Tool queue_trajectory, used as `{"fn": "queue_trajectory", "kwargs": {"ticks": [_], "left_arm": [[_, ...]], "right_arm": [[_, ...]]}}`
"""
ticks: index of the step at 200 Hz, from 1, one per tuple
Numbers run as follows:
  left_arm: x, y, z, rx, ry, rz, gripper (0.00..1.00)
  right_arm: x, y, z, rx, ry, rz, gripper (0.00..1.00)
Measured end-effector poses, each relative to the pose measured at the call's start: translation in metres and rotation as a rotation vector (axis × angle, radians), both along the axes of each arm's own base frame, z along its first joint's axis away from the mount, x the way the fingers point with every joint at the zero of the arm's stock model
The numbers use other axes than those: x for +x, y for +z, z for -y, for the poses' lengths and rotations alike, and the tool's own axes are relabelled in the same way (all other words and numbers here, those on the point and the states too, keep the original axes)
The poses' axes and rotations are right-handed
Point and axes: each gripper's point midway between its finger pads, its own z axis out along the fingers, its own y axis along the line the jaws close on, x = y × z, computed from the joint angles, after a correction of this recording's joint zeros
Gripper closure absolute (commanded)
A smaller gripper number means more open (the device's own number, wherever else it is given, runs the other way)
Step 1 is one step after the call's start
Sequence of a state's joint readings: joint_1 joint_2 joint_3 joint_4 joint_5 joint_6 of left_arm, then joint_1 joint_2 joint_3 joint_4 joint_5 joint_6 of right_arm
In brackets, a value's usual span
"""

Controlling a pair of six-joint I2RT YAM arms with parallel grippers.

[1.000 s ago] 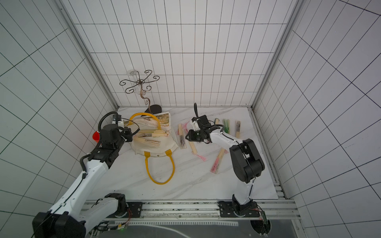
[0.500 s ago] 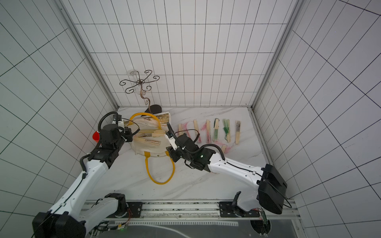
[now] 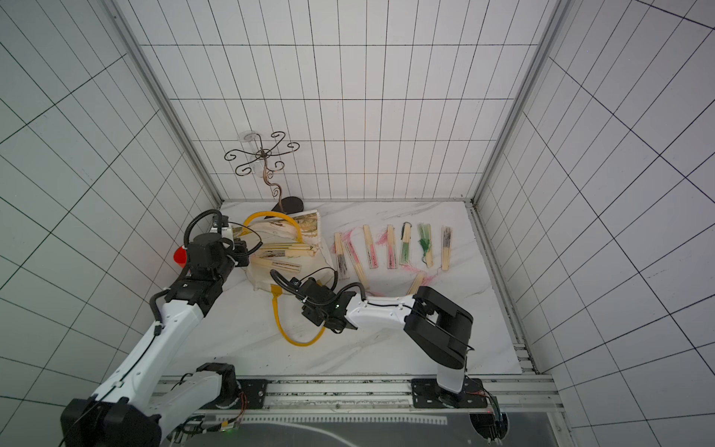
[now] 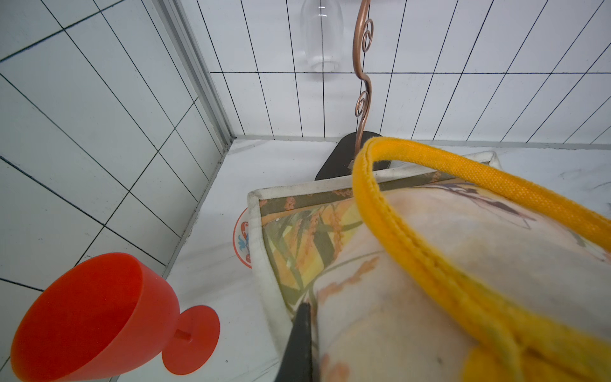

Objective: Take out the folding fans from the tote bags
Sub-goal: Pick up the folding fan from the canvas bag.

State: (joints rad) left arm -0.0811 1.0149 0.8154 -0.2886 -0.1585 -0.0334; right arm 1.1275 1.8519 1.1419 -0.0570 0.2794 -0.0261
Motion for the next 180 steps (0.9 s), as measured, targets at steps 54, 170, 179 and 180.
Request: {"fn": "queue_trajectory", "kwargs": {"ticks": [54,170,179,180], "left_arm": [[0.000,0.000,0.002,-0.006,-0.013,-0.001,1.00],[0.000,0.000,0.009,-0.021,-0.045,-0.001,1.00],[0.001,0.000,0.009,-0.023,-0.048,0.000,1.00],[0.001,0.000,0.009,-0.023,-0.048,0.000,1.00]], "right_arm": [[0.041,0.020,-0.021,0.043,-0.023,0.052,0.63],[0.088,-0.023,-0.052,-0.050,-0.016,0.146,0.55],[0.090,-0.023,-0.053,-0.055,-0.012,0.157,0.54],[0.090,-0.023,-0.054,-0.055,-0.012,0.158,0.54]]}}
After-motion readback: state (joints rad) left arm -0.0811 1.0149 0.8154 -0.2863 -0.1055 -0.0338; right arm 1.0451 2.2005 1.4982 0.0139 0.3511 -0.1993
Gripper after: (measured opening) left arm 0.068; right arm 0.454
